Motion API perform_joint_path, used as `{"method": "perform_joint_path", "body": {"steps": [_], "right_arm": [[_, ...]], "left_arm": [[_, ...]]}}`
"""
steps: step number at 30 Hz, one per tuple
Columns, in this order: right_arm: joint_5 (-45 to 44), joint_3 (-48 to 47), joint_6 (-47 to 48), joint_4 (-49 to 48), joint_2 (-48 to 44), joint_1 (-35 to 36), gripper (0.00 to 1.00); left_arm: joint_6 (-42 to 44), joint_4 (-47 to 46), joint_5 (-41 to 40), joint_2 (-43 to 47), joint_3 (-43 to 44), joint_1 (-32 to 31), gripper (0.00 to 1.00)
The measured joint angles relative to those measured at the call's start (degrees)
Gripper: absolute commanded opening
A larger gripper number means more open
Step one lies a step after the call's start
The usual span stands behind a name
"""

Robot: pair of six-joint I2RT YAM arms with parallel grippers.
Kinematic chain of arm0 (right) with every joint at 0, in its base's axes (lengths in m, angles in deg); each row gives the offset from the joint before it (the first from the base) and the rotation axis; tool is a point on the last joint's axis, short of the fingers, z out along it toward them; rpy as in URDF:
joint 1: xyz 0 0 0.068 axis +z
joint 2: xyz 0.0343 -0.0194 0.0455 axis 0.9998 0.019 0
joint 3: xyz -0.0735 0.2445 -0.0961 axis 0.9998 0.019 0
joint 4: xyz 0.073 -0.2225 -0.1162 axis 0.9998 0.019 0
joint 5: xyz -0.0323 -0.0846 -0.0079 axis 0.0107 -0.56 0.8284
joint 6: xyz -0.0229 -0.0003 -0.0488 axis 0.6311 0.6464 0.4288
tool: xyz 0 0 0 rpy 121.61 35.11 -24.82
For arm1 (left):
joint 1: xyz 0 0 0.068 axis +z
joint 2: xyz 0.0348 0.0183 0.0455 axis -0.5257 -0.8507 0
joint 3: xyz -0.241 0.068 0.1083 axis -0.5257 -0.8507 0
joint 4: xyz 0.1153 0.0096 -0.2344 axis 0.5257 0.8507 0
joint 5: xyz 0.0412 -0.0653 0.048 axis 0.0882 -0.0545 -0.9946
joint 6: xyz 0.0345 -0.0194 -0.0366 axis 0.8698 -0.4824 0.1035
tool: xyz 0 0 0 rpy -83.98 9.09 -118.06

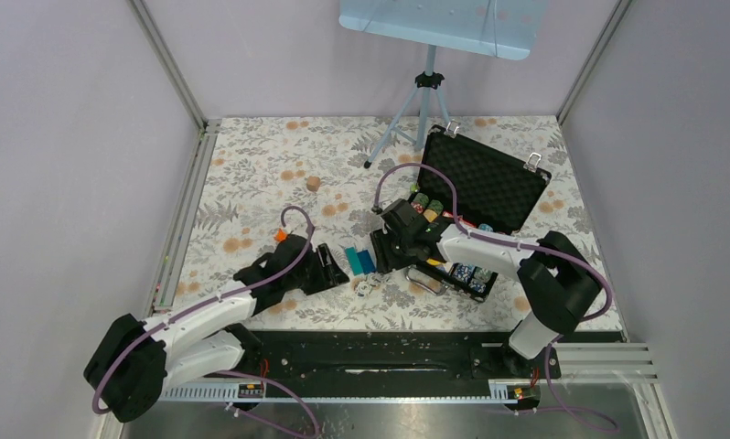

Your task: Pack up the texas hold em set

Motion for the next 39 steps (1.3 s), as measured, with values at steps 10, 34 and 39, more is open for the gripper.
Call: {"method": "perform_joint_path", "body": {"steps": [10, 34, 39], "right_arm": [[1.9, 0.1, 4.2, -1.0, 1.8, -0.5, 0.50], [2.0, 2.2, 4.5, -4.1, 3.6, -2.2, 0.45], [2.2, 2.3, 4.5, -4.9, 3.8, -2.4, 0.43]], "left_arm": [[-4.1, -8.2, 3.5, -4.9, -2.3, -2.9, 0.49], [-12.2, -11.4, 1.0, -12.2, -2.9, -8.8, 0.37], [-12.9, -11.4, -0.5, -13.3, -2.1, -9.2, 0.35]]}}
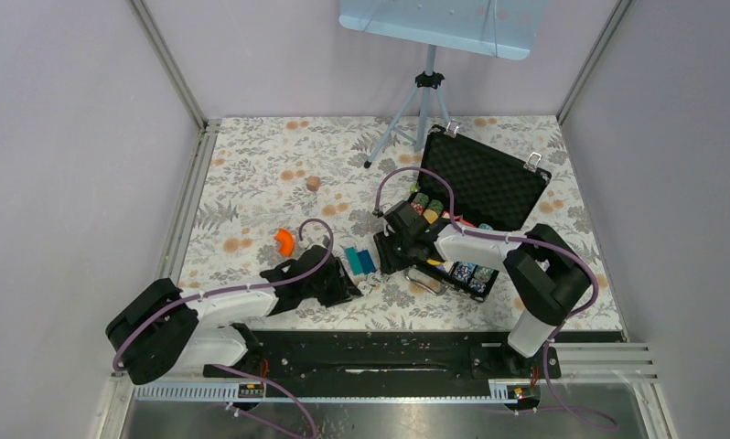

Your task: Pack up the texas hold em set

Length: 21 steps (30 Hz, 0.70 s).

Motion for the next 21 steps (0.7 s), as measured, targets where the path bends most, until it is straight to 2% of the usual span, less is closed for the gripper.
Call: {"method": "perform_joint_path", "body": {"steps": [21], "right_arm": [[2.3, 0.2, -0.4, -1.4, 1.6, -0.6, 0.38]], "left_arm": [[-0.5, 0.4, -1.7, -3.3, 2.6, -0.7, 0.33]]}}
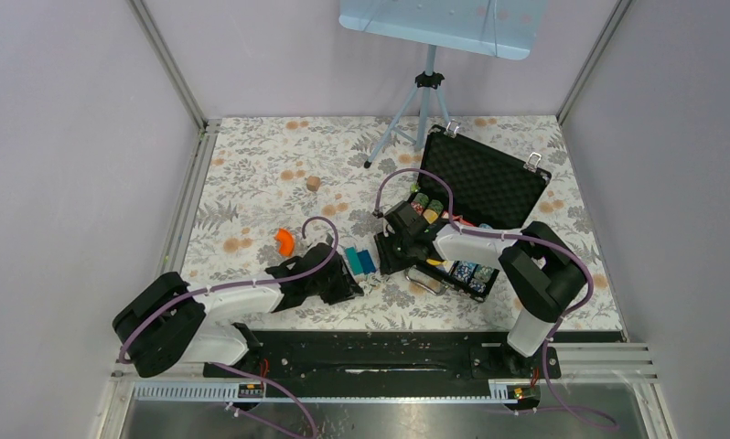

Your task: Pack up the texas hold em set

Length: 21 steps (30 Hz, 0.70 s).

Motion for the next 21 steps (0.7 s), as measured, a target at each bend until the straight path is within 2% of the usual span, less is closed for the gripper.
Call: {"method": "perform_joint_path", "body": {"steps": [21], "right_arm": [[2.6, 1.7, -2.8, -2.8, -0.2, -0.2, 0.35]], "left_arm": [[0.2, 0.5, 0.0, -1.6, 1.4, -0.2, 0.31]]}}
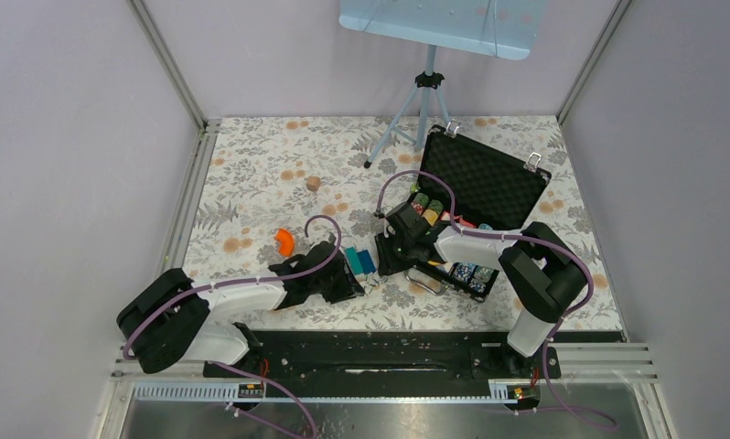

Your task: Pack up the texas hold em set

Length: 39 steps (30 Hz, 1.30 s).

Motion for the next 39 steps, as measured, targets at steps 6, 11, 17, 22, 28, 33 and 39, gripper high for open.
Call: {"method": "perform_joint_path", "body": {"steps": [6, 11, 17, 22, 28, 33, 39], "right_arm": [[0.6, 0.1, -0.8, 0.0, 0.0, 0.0, 0.34], [1.0, 0.2, -1.0, 0.0, 0.0, 0.0, 0.34], [1.4, 0.2, -1.1, 0.0, 0.0, 0.0, 0.33], [2.1, 0.2, -1.1, 0.2, 0.0, 0.2, 0.33], [2.5, 0.2, -1.1, 0.2, 0.0, 0.5, 0.33], [2.6, 0.2, -1.1, 0.0, 0.1, 0.9, 0.33], [2.7, 0.2, -1.1, -0.7, 0.3, 0.9, 0.33]], "left_arm": [[0.3, 0.1, 0.0, -0.5, 0.5, -0.1, 0.31], [0.5, 0.2, 0.0, -0.5, 0.5, -0.2, 0.30], [0.7, 0.2, 0.0, -0.5, 0.5, -0.2, 0.30], [0.7, 0.2, 0.0, -0.5, 0.5, -0.2, 0.30], [0.7, 0.2, 0.0, -0.6, 0.5, -0.2, 0.30], [0.8, 0.2, 0.0, -0.6, 0.5, -0.2, 0.29], [0.9, 0.2, 0.0, -0.6, 0.5, -0.2, 0.29]]}}
